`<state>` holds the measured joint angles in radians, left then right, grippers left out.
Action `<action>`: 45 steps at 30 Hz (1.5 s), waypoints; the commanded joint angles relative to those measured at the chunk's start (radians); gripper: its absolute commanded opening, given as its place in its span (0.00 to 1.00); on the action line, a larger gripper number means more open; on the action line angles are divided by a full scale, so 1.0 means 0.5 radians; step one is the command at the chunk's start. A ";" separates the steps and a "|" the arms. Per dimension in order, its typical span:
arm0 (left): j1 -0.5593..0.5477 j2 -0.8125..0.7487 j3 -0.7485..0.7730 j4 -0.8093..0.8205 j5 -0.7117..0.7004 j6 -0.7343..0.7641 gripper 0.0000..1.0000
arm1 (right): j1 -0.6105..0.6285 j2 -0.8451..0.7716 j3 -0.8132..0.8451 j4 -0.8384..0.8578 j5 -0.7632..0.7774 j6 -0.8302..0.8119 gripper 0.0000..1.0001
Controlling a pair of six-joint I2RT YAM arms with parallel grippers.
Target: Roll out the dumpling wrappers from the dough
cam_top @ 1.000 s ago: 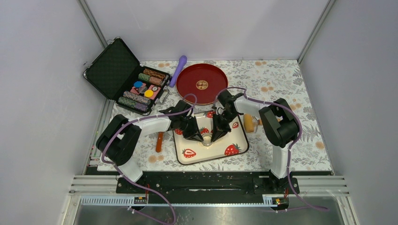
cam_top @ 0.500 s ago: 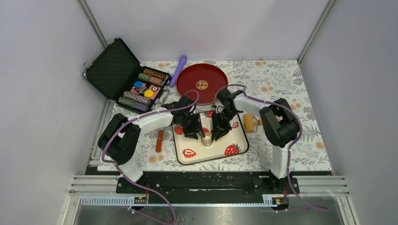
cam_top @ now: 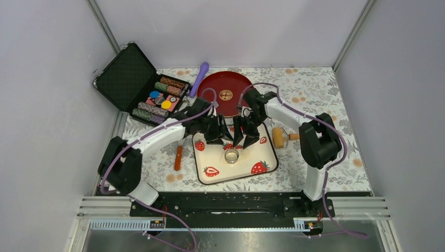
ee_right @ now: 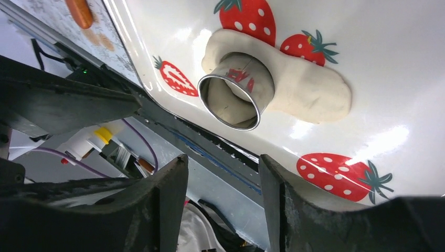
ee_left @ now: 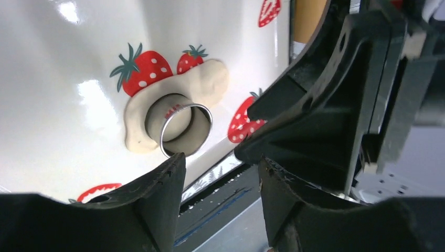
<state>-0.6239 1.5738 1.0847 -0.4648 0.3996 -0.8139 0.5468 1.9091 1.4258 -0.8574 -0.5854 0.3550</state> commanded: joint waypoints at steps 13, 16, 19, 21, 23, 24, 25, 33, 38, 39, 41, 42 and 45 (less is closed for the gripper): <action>0.529 -0.787 -0.875 0.457 0.345 -0.203 0.53 | -0.363 -0.097 -0.348 0.039 -0.003 -0.137 0.58; 0.599 -0.847 -0.879 0.259 0.293 -0.069 0.53 | -0.364 -0.036 -0.383 0.096 -0.017 -0.095 0.57; 0.616 -0.869 -0.864 0.116 0.241 0.037 0.53 | -0.364 0.053 -0.363 0.110 -0.009 -0.090 0.56; 0.617 -0.879 -0.872 0.096 0.237 0.059 0.53 | -0.363 0.102 -0.350 0.123 -0.012 -0.079 0.56; 0.616 -0.888 -0.887 0.097 0.237 0.060 0.53 | -0.361 0.133 -0.343 0.148 -0.021 -0.057 0.55; 0.616 -0.890 -0.892 0.096 0.237 0.060 0.53 | -0.358 0.151 -0.333 0.155 -0.018 -0.052 0.54; 0.616 -0.893 -0.897 0.095 0.234 0.060 0.52 | -0.355 0.170 -0.319 0.156 -0.018 -0.051 0.54; 0.616 -0.950 -0.929 0.096 0.220 0.060 0.52 | -0.259 0.349 -0.205 0.156 -0.025 -0.005 0.45; 0.616 -0.985 -0.955 0.096 0.223 0.063 0.52 | -0.198 0.417 -0.133 0.152 -0.027 0.020 0.40; 0.616 -0.984 -0.963 0.094 0.224 0.063 0.52 | -0.191 0.419 -0.131 0.155 -0.037 0.022 0.38; 0.616 -0.987 -0.974 0.096 0.222 0.063 0.52 | -0.184 0.393 -0.130 0.153 -0.041 0.021 0.32; 0.616 -0.988 -0.980 0.098 0.219 0.063 0.52 | -0.185 0.373 -0.133 0.154 -0.048 0.021 0.30; 0.616 -0.983 -0.990 0.102 0.213 0.067 0.52 | -0.183 0.299 -0.131 0.155 -0.094 0.014 0.23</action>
<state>-0.3195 1.0996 0.5964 -0.4255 0.5190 -0.7929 0.4423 2.0907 1.3415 -0.7883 -0.6174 0.3565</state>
